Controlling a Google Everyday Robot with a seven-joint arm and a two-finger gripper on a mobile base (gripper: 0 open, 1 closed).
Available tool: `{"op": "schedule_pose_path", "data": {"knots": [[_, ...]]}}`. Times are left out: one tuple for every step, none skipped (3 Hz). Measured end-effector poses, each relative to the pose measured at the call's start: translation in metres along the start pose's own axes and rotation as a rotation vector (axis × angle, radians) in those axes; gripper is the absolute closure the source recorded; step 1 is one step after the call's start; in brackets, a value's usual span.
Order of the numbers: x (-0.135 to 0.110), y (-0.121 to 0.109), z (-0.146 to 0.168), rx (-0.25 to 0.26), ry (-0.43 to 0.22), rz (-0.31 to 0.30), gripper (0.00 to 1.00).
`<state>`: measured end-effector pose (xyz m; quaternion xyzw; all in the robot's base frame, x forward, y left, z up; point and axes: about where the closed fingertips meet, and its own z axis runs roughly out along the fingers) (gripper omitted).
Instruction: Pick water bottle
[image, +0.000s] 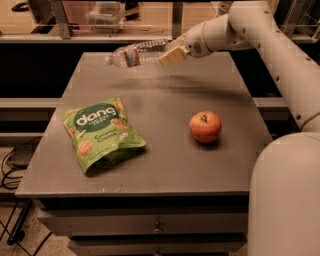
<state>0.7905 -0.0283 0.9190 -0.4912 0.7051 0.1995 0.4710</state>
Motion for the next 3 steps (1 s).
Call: {"op": "schedule_pose_path", "data": {"knots": [[-0.049, 0.005, -0.027, 0.0, -0.098, -0.058, 1.0], [-0.106, 0.011, -0.065, 0.0, -0.189, -0.144, 1.0], [-0.117, 0.009, -0.074, 0.008, -0.209, -0.159, 1.0]]}}
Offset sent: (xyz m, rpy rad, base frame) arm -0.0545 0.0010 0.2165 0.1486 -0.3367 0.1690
